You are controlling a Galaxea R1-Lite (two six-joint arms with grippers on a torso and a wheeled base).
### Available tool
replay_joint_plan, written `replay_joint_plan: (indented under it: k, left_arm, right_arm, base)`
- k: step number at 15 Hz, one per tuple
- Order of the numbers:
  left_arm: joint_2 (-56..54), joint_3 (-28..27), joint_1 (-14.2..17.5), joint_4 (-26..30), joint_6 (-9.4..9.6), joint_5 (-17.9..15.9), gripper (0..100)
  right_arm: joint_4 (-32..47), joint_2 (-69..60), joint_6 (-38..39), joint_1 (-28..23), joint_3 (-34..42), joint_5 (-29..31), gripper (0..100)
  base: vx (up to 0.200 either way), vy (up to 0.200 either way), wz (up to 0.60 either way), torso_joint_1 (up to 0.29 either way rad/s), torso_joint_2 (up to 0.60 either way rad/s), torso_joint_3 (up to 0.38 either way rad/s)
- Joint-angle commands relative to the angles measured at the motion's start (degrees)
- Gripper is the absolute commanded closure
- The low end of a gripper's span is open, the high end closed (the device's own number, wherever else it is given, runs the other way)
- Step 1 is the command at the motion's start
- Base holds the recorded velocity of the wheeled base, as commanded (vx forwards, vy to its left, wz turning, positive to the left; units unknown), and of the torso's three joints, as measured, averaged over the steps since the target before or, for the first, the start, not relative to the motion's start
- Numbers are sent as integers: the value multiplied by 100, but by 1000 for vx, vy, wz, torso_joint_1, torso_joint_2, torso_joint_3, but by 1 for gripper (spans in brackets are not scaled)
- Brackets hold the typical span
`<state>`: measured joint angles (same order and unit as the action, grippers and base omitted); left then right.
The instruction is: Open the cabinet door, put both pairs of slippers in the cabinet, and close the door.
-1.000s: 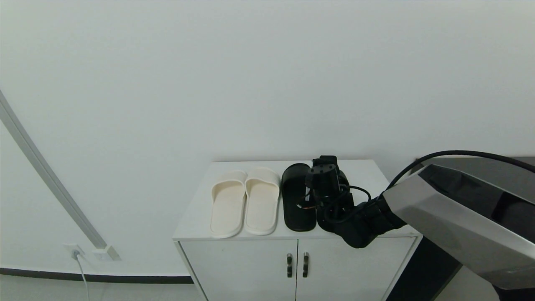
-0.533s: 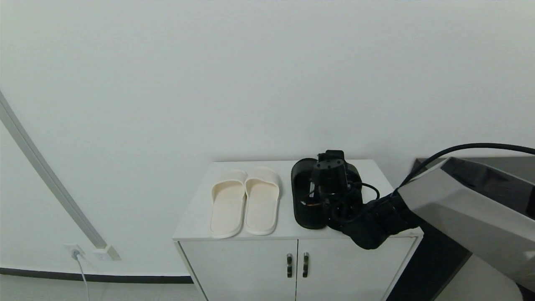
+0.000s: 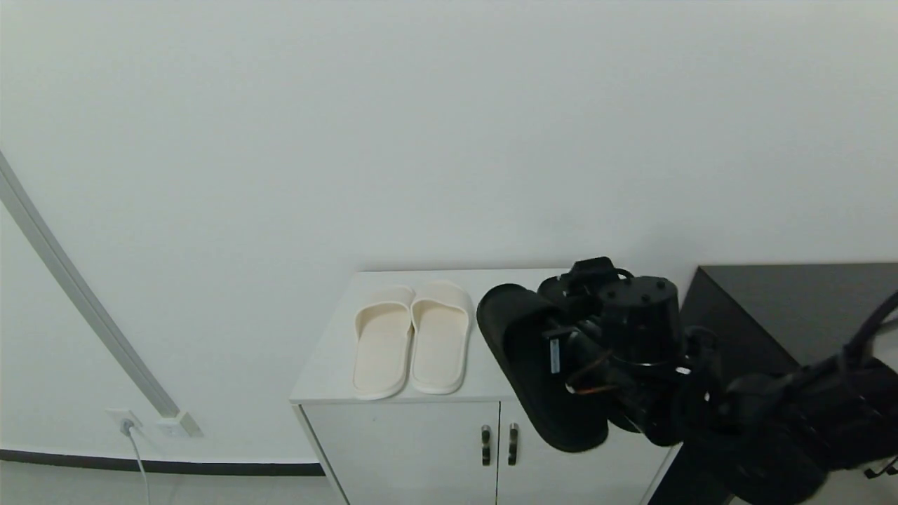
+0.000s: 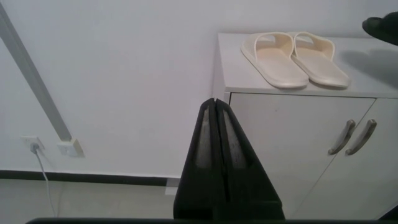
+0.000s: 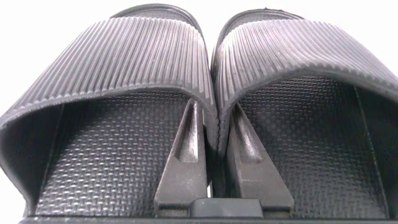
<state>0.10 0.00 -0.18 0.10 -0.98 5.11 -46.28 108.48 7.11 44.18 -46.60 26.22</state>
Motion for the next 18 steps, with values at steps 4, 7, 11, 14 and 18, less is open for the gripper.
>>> replay_joint_plan:
  k: [4,7,11,14,18]
  left_arm:
    - [-1,0,1,-1,10,-10,100]
    - [-1,0,1,-1,-8,-10,100]
    - [-1,0,1,-1,-8,-10,100]
    - [-1,0,1,-1,-26,-10,100]
    - [-1,0,1,-1,-26,-10,100]
  right_arm:
    - [-514,-1497,-570,196,1725,-1550,100]
    - [-523,-1620,-535,275,1909,-1866,100]
    - [-514,-1637,-553,284,1927,-1866,100]
    - [-514,-1637,-579,302,1971,-1875,100]
    - [-514,-1637,-579,337,2006,-1884,100]
  base:
    - [0,0,0,0,0,0]
    - [0,0,0,0,0,0]
    - [0,0,0,0,0,0]
    - [-200,0,0,5,2,2]
    - [-200,0,0,0,2,7]
